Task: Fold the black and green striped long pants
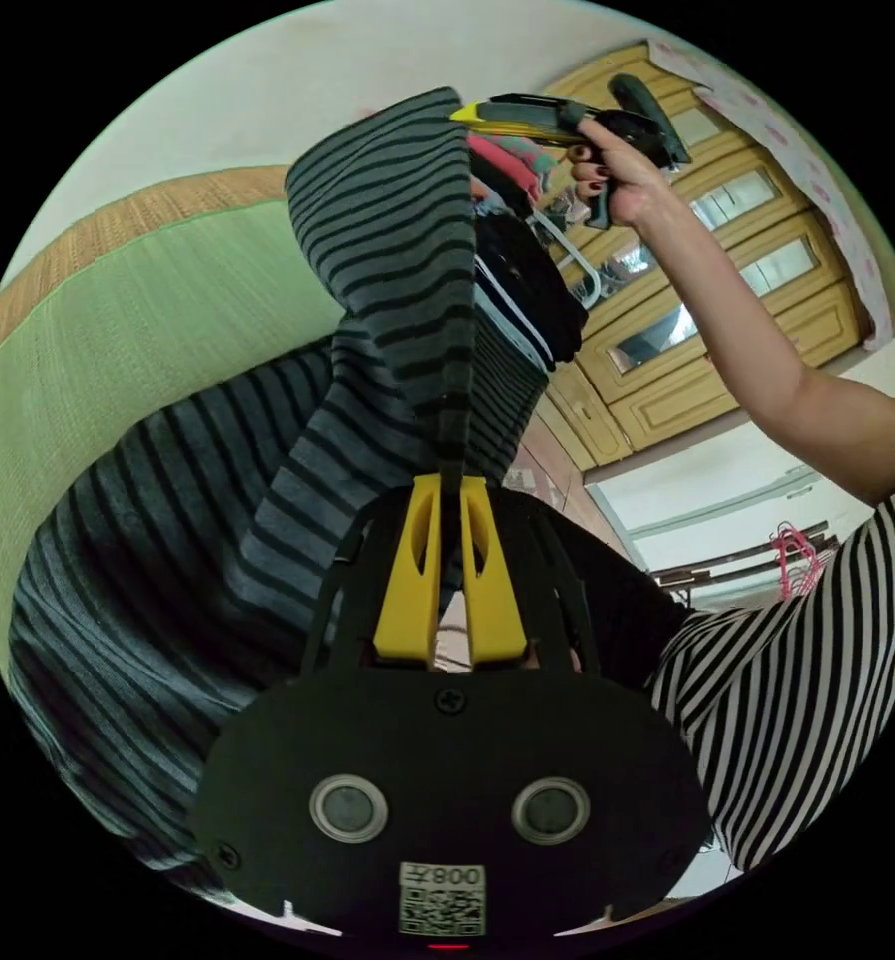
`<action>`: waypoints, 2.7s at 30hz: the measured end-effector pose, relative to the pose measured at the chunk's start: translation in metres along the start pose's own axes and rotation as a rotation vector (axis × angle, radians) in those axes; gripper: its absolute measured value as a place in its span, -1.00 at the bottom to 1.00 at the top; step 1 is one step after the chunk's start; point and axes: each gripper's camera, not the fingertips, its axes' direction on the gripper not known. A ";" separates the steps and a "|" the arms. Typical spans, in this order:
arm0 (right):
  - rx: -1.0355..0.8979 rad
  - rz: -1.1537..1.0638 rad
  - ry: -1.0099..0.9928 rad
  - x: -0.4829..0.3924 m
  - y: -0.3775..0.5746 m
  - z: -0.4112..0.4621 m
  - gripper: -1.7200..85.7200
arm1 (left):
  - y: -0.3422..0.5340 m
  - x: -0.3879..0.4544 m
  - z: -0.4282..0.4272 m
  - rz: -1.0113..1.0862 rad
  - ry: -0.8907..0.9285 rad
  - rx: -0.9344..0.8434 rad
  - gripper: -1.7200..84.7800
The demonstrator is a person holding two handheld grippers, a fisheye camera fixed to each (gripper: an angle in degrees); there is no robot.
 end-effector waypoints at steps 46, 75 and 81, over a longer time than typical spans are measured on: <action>0.257 0.791 -0.647 0.455 0.601 -0.019 -0.91 | -0.313 -0.172 0.316 0.113 -0.416 -0.226 -0.93; 0.290 0.832 -0.768 0.489 0.664 0.003 -0.90 | -0.471 -0.215 0.506 0.310 -0.223 -0.360 -0.91; 0.297 0.810 -0.756 0.475 0.656 -0.006 -0.90 | -0.462 -0.212 0.474 0.343 -0.161 -0.267 -0.93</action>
